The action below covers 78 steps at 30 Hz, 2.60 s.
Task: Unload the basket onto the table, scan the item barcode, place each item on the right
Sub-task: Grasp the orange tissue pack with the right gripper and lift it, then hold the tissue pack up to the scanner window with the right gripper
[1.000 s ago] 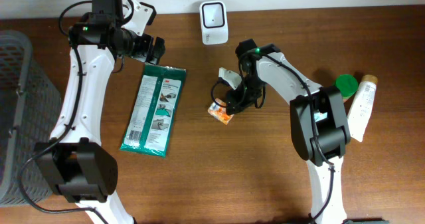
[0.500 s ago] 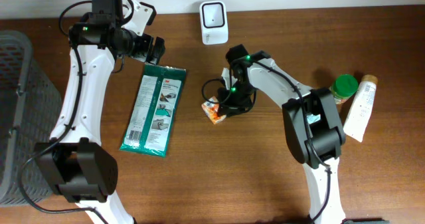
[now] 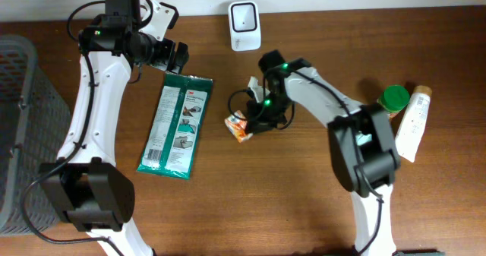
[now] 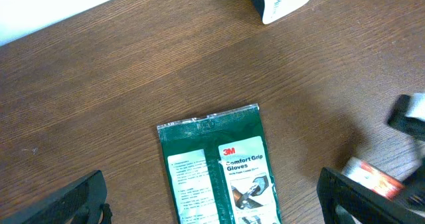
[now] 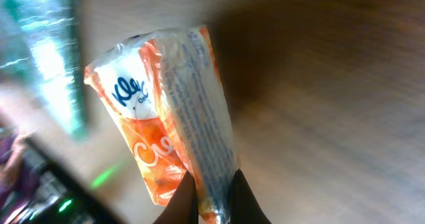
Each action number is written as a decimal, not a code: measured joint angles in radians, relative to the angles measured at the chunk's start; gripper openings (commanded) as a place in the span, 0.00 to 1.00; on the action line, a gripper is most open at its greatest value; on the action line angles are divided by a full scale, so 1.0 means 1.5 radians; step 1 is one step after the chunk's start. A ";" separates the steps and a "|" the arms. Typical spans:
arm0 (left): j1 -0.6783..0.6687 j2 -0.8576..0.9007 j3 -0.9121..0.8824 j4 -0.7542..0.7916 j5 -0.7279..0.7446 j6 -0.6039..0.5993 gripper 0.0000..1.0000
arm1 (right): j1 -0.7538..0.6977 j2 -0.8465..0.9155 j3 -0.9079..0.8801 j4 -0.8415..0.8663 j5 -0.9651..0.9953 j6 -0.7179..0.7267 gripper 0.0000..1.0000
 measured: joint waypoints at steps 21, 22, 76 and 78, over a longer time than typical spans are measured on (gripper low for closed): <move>0.000 0.000 0.000 0.000 0.000 0.000 0.99 | -0.267 -0.175 0.000 -0.140 -0.574 -0.068 0.04; 0.000 0.000 0.000 0.000 0.000 0.000 0.99 | -0.271 -0.175 0.000 -0.152 -0.578 -0.063 0.05; 0.000 0.000 0.000 0.000 0.000 0.000 0.99 | 0.062 0.232 0.413 0.497 0.850 -0.458 0.04; 0.000 0.000 0.000 0.000 0.000 0.000 0.99 | 0.062 0.243 0.413 0.499 0.850 -0.473 0.04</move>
